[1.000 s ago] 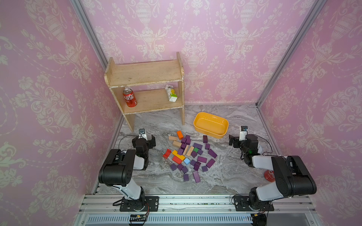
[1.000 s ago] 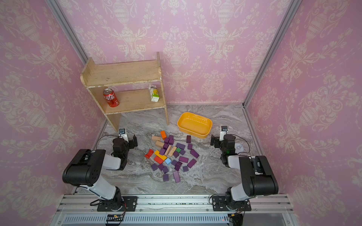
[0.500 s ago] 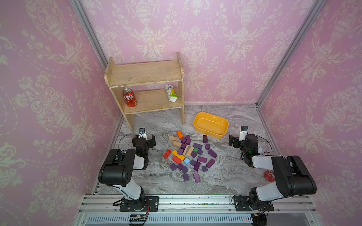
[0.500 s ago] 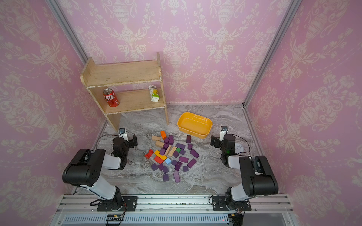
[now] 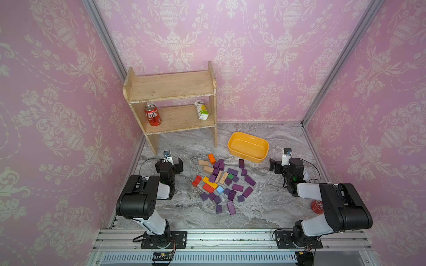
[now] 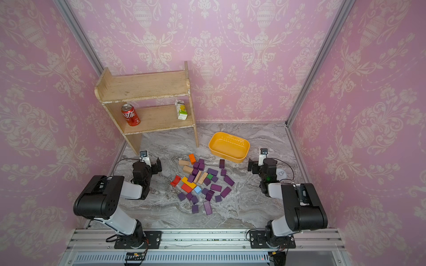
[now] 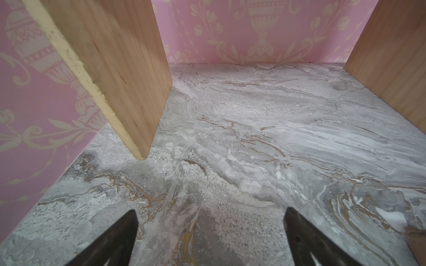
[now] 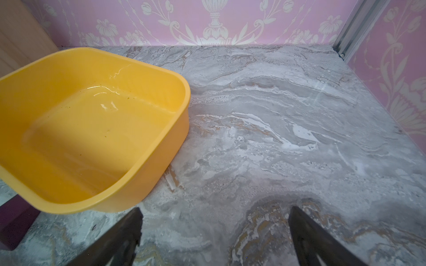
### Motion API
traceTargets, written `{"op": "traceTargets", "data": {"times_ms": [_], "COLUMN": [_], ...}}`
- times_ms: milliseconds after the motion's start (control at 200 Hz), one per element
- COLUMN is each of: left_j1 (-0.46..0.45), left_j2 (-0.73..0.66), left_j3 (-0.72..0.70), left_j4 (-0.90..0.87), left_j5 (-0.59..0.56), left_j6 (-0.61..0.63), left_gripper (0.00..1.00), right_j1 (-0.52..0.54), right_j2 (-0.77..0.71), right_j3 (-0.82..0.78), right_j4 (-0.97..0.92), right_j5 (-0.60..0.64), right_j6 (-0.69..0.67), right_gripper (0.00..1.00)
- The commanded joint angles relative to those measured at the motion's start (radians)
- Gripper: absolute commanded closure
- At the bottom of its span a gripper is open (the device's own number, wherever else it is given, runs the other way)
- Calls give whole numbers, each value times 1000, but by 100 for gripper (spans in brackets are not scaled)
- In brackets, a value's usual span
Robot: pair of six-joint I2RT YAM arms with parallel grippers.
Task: Pick purple bricks into the storage bin
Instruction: Pick up the building block from the center of the board.
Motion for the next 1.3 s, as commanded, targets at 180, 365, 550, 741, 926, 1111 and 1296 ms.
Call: {"op": "traceTargets", "data": {"times_ms": [180, 365, 550, 741, 926, 1111, 1296], "left_j1": [9, 7, 6, 6, 6, -54, -122], "left_j2": [7, 8, 7, 6, -108, -369, -537], "left_j3": [16, 3, 12, 9, -3, -6, 47], "left_j4": [-6, 24, 0, 5, -69, -246, -502], "left_j5": [22, -20, 13, 8, 11, -84, -98], "left_j6": [6, 1, 8, 10, 13, -17, -147], "left_gripper": [1, 1, 1, 1, 1, 1, 1], "right_j1": [4, 9, 11, 11, 25, 55, 118], "right_j2": [10, 6, 7, -15, -88, -174, -222], "right_j3": [21, 28, 27, 48, 126, 180, 252], "right_j4": [17, 2, 4, -51, -248, -432, -619], "right_j5": [-10, -25, -21, -9, -11, -61, -78], "right_j6": [10, -2, -3, 3, -15, 21, -3], "right_gripper": [0, 0, 0, 0, 0, 0, 0]}}
